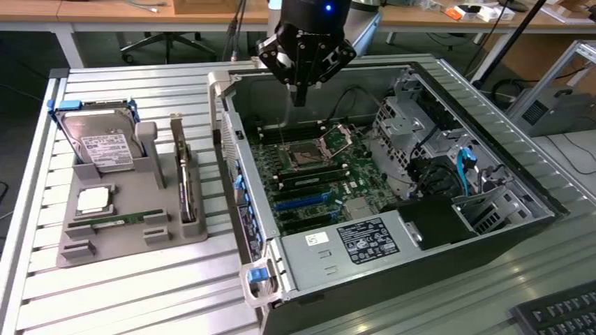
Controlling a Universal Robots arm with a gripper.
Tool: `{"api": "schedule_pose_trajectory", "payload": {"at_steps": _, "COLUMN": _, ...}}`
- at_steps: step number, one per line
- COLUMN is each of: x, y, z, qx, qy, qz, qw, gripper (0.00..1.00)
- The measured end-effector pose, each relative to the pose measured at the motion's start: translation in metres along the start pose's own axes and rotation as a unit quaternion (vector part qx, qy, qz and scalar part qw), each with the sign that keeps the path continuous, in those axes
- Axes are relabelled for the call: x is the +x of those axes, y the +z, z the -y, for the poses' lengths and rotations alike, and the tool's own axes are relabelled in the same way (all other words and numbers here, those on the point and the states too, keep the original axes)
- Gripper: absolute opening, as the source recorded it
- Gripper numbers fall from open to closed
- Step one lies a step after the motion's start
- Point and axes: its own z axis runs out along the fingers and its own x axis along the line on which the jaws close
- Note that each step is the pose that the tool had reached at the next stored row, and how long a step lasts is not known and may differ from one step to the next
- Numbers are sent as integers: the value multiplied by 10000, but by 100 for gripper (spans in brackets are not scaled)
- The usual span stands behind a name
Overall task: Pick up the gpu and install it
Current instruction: 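Reach for the gpu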
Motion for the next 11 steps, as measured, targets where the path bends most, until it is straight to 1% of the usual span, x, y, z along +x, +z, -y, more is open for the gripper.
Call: {"api": "schedule_pose_trajectory", "payload": {"at_steps": 11, "x": 70, "y": -2, "z": 5, "qx": 0, "qy": 0, "qz": 0, "qw": 10000, "gripper": 10}}
